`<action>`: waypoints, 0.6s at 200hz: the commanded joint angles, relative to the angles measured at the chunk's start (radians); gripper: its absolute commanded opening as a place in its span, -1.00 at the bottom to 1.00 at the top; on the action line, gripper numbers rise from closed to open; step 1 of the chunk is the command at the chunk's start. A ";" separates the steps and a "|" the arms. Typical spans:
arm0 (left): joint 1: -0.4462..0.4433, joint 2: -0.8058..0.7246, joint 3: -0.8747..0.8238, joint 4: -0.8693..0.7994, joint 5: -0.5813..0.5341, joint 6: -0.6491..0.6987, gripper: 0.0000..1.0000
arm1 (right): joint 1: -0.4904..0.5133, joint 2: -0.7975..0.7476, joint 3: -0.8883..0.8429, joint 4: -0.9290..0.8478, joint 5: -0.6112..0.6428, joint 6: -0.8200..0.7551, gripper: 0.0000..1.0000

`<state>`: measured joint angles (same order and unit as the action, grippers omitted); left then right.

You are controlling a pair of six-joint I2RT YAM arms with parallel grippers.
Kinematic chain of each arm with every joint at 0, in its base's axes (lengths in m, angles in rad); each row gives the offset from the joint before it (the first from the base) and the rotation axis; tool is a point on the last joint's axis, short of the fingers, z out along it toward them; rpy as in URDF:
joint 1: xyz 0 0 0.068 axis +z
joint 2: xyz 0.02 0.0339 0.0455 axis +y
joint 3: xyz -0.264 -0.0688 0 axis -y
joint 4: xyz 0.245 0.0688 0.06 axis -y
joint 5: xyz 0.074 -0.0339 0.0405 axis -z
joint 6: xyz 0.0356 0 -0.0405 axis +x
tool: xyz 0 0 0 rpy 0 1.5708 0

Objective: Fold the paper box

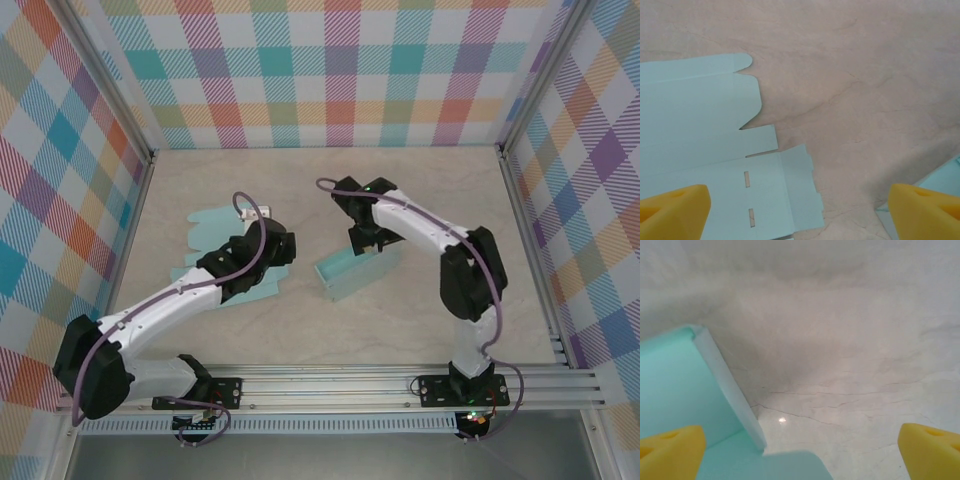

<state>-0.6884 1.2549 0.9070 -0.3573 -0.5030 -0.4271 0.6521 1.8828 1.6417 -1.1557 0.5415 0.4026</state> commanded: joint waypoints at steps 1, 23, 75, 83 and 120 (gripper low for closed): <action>0.036 0.052 0.049 0.044 0.037 0.019 0.77 | -0.003 -0.133 0.021 -0.072 0.043 0.012 0.99; 0.044 0.131 0.077 0.071 0.064 0.049 0.72 | -0.009 -0.245 -0.010 -0.098 0.053 0.058 0.99; 0.044 0.336 0.145 0.148 0.092 0.093 0.68 | -0.012 -0.637 -0.295 -0.070 0.034 0.242 0.99; 0.044 0.366 0.158 0.150 0.097 0.098 0.67 | -0.013 -0.703 -0.356 -0.058 0.030 0.274 0.99; 0.044 0.479 0.210 0.156 0.110 0.114 0.44 | -0.027 -0.928 -0.662 0.115 -0.136 0.340 0.78</action>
<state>-0.6518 1.6855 1.0687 -0.2249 -0.4099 -0.3367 0.6350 1.0225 1.1305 -1.1671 0.5343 0.6567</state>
